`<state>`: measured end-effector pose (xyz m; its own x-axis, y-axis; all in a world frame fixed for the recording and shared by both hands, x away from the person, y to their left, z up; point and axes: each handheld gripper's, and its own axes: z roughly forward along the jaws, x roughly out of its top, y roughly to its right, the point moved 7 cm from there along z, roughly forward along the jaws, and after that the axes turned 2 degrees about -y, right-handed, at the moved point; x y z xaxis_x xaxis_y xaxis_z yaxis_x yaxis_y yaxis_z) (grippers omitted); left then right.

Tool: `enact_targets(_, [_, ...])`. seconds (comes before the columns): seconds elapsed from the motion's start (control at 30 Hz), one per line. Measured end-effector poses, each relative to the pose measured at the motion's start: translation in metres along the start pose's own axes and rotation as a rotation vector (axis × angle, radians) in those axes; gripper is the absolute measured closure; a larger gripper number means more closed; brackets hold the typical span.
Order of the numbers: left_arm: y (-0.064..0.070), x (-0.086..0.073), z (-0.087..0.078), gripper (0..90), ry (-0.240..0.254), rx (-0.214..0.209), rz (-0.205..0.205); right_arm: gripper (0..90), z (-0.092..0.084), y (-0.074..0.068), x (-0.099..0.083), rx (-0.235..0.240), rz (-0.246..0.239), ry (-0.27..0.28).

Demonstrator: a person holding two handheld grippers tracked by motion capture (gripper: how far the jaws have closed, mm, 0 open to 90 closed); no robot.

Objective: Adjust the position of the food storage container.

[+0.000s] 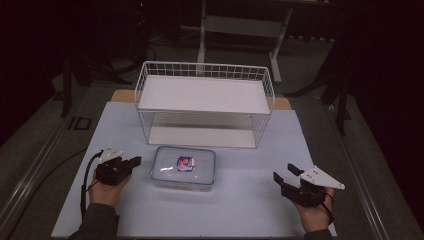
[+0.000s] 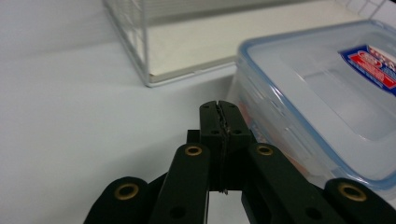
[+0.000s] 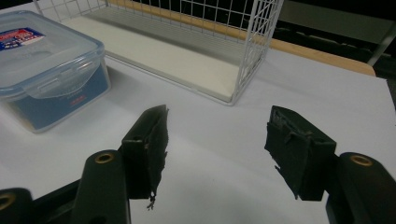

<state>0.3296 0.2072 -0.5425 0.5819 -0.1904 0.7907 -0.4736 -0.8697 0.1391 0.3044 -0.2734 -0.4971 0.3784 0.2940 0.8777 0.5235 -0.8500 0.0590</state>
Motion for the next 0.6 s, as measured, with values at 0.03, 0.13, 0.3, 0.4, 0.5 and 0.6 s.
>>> enact_targets(0.03, [0.002, -0.001, 0.002, 89.5, -0.008, -0.003, 0.005, 38.3, 0.000, 0.000, 0.000, 0.000, 0.000, 0.000])
enact_targets(0.13, [0.005, -0.002, 0.006, 89.5, -0.025, -0.007, 0.020, 38.3, 0.000, 0.000, 0.000, 0.002, 0.002, -0.002])
enact_targets(0.3, [0.018, -0.004, 0.014, 89.5, -0.059, -0.041, 0.062, 38.3, 0.001, 0.000, -0.001, 0.006, 0.000, -0.005])
enact_targets(0.4, [0.024, -0.004, 0.015, 89.7, -0.065, -0.053, 0.048, 38.3, 0.001, 0.000, -0.001, 0.008, -0.004, -0.007])
enact_targets(0.5, [0.030, -0.002, 0.017, 89.8, -0.063, -0.059, 0.050, 38.3, 0.002, -0.001, -0.002, 0.012, -0.003, -0.010])
enact_targets(0.6, [0.042, 0.000, 0.022, 89.8, -0.068, -0.083, 0.074, 38.4, 0.003, -0.002, -0.002, 0.017, -0.006, -0.014])
